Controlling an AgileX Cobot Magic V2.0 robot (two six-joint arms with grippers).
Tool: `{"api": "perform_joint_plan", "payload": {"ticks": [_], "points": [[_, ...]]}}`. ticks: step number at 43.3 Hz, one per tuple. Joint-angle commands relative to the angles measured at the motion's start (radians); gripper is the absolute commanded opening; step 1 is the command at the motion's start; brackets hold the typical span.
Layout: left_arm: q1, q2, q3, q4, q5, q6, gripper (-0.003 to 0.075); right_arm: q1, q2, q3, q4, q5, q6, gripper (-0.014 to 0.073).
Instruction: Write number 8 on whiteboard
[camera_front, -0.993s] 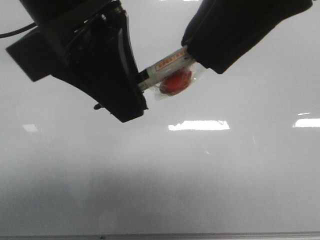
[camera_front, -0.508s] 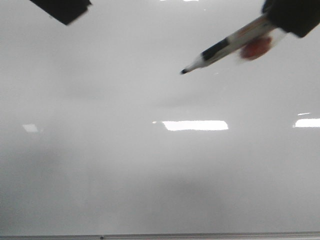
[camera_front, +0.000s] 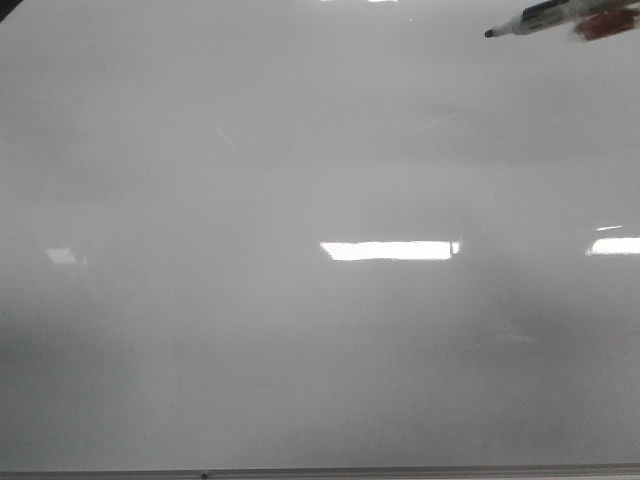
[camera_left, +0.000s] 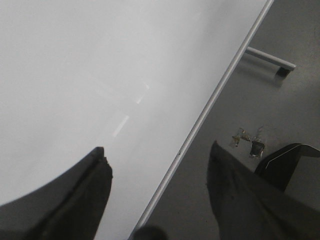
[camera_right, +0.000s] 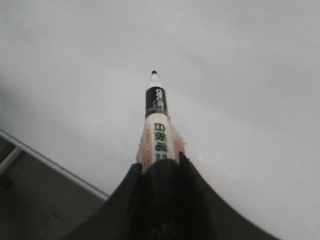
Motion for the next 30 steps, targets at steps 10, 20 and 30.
{"api": "perform_joint_plan", "payload": {"ticks": [10,20,30], "points": [[0.002,-0.015,-0.027,-0.034,-0.091,-0.011,0.042,0.001,0.14,-0.098,0.037,-0.176,-0.014,-0.0096],[0.002,-0.015,-0.027,-0.034,-0.091,-0.011,0.042,0.001,0.267,-0.191,0.037,-0.177,-0.015,-0.0096],[0.002,-0.015,-0.027,-0.035,-0.091,-0.011,0.042,0.03,0.387,-0.261,0.037,-0.166,-0.038,-0.0096]]}}
